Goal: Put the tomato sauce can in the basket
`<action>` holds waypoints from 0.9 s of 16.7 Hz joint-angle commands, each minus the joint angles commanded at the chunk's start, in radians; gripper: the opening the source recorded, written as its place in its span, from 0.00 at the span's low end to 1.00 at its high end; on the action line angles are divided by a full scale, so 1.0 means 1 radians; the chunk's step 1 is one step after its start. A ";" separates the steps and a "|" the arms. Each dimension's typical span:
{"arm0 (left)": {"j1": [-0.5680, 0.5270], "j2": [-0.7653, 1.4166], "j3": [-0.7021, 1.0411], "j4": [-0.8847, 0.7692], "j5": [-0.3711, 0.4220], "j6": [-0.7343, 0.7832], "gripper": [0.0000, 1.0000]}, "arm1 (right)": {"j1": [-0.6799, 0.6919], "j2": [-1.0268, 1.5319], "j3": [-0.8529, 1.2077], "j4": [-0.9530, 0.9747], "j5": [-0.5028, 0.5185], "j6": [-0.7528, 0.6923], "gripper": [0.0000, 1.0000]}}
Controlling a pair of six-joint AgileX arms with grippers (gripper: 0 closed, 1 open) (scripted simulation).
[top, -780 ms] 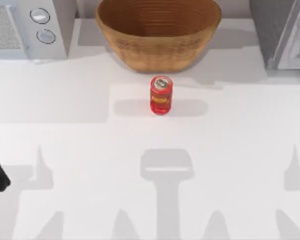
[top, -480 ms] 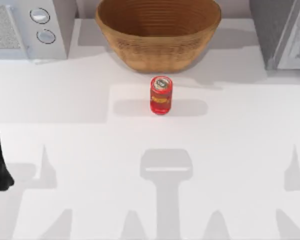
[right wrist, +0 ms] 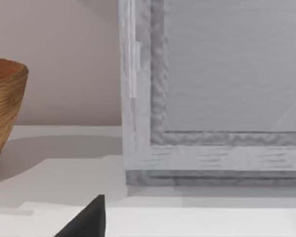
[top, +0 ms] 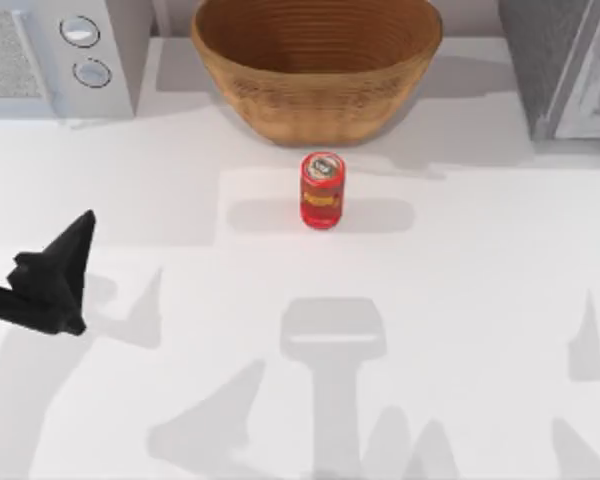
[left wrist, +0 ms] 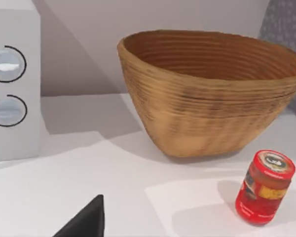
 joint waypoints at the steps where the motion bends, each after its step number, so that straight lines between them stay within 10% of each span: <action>1: -0.008 0.098 0.036 0.040 0.048 -0.010 1.00 | 0.000 0.000 0.000 0.000 0.000 0.000 1.00; 15: -0.082 1.520 0.690 0.737 0.714 0.039 1.00 | 0.000 0.000 0.000 0.000 0.000 0.000 1.00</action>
